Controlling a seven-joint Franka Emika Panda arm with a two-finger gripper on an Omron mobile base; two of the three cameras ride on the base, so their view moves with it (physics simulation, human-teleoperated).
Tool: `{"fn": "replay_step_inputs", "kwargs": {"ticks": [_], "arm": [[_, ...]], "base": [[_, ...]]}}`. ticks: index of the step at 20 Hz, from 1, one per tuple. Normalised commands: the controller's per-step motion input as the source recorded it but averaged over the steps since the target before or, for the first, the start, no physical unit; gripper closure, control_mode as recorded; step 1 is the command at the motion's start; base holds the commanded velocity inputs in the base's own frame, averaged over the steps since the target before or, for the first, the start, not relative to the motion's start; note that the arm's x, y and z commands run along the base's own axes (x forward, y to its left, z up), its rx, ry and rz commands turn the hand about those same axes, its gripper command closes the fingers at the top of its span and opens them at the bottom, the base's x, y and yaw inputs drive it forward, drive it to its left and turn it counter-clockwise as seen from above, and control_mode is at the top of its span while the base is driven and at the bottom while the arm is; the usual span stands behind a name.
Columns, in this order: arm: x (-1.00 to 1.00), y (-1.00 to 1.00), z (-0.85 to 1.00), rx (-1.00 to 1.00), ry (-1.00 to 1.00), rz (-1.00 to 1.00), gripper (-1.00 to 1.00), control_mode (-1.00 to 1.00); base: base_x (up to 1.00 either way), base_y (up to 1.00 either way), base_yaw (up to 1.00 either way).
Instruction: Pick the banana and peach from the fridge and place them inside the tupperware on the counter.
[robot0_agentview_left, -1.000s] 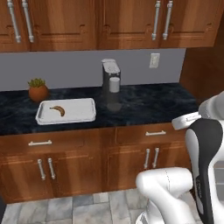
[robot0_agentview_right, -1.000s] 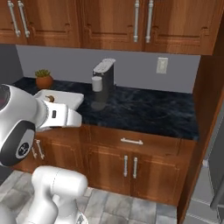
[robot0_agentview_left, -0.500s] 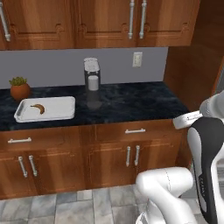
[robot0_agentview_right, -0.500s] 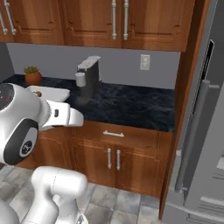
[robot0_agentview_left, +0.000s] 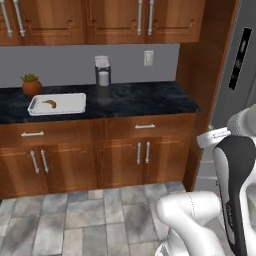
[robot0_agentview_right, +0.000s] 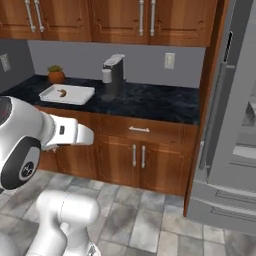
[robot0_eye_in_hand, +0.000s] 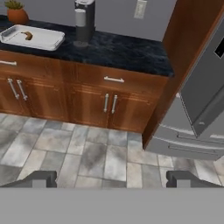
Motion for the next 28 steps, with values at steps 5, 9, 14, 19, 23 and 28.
{"fn": "replay_step_inputs", "kwargs": {"ticks": [5,9,14,19,23,28], "arm": [[0.0,0.0,0.0,0.0,0.0,0.0,-1.0,1.0],[0.0,0.0,0.0,0.0,0.0,0.0,-1.0,1.0],[0.0,0.0,0.0,0.0,0.0,0.0,-1.0,1.0],[0.0,0.0,0.0,0.0,0.0,0.0,-1.0,1.0],[0.0,0.0,0.0,0.0,0.0,0.0,-1.0,1.0],[0.0,0.0,0.0,0.0,0.0,0.0,-1.0,1.0]], "base": [[-0.43,-0.49,0.0],[-0.11,-0.77,0.0],[0.0,-0.9,0.0],[0.0,-0.92,0.0],[0.0,-0.96,0.0],[0.01,-0.95,0.0]]}}
